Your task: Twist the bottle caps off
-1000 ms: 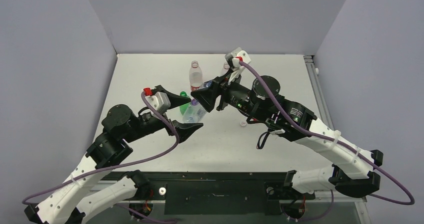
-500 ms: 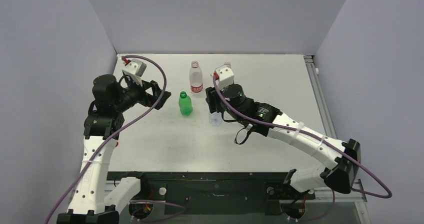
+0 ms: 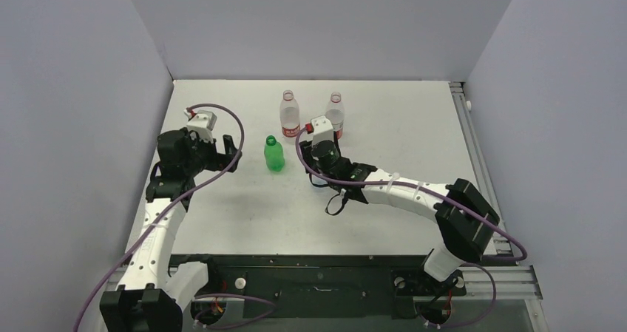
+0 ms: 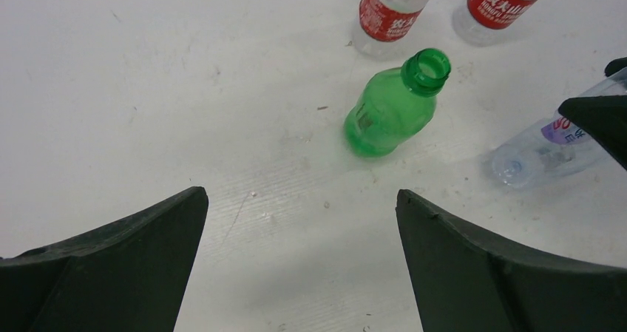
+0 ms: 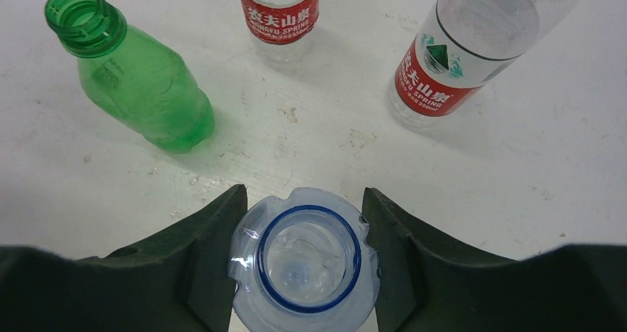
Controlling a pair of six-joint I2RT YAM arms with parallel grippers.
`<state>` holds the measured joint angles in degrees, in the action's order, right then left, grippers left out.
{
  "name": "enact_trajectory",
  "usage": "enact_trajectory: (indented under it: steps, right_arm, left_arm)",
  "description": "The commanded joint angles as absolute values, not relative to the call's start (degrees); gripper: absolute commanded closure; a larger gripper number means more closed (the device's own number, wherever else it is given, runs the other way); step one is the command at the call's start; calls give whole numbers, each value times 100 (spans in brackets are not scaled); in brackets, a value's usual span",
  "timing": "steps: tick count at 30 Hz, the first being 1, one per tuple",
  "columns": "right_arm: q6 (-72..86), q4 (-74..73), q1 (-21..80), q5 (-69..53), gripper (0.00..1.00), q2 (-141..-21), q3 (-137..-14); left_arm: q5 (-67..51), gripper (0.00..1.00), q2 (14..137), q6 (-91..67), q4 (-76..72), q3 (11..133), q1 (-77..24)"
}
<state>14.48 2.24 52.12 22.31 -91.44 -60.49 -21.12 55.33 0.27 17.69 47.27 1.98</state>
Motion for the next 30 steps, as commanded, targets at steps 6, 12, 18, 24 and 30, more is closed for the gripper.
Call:
enact_trajectory:
  steps: [6,12,18,24,30]
  right_arm:
    - [1966,1506,5159,2540,98,-9327,-5629]
    - [2083,1315,5163,2529,51,-9197,-5508]
    - [1934,978,5162,2603,22,-8740,-5507]
    - [1766,509,5070,2747,19,-7932,-5484]
    - [1783,87,4497,2929,18,-6854,-5272]
  left_arm:
    - [-1275,3,5287,-336,-303,3630,237]
    - [-899,3,5535,-544,-1011,3220,237]
    - [-863,3,5816,-702,-1763,2768,237]
    - [-745,4,6058,-801,-2613,2397,237]
    - [-625,3,6344,-781,-3459,1910,237]
